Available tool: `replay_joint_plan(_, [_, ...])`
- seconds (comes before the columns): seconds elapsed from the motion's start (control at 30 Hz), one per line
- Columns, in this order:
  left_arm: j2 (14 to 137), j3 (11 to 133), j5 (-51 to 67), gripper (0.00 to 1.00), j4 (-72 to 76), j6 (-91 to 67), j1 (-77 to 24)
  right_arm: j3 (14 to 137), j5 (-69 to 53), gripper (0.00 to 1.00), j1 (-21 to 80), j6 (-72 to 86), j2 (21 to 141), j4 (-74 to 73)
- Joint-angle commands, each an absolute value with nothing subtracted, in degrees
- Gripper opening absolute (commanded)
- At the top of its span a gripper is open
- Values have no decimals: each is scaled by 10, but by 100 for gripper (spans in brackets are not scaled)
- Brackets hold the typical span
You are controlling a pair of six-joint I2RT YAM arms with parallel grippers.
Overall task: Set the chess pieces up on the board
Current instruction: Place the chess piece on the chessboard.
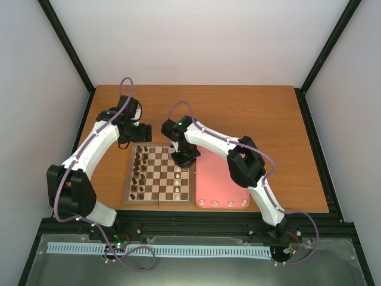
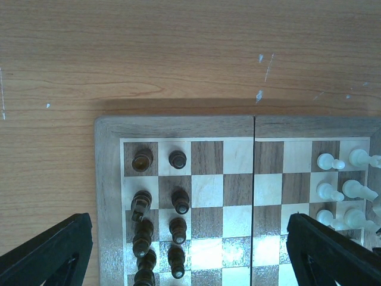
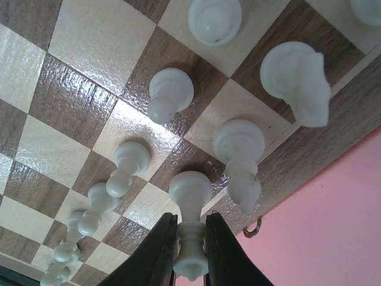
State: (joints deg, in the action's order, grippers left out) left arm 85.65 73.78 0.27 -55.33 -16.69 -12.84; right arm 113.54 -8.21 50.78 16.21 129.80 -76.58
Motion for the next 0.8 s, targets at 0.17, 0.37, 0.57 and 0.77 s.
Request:
replay_joint_plan(0.17, [857, 759, 0, 100, -548, -163, -125, 1158, -71, 16, 508, 158, 1306, -770])
replay_joint_plan(0.37, [855, 757, -3, 100, -548, -163, -125, 1161, -75, 25, 508, 151, 1298, -768])
replay_joint_plan(0.57, [854, 759, -5, 100, -549, -163, -125, 1160, -74, 26, 508, 145, 1290, -777])
replay_joint_plan(0.77, [856, 757, -4, 100, -548, -163, -125, 1147, -69, 35, 508, 143, 1254, -774])
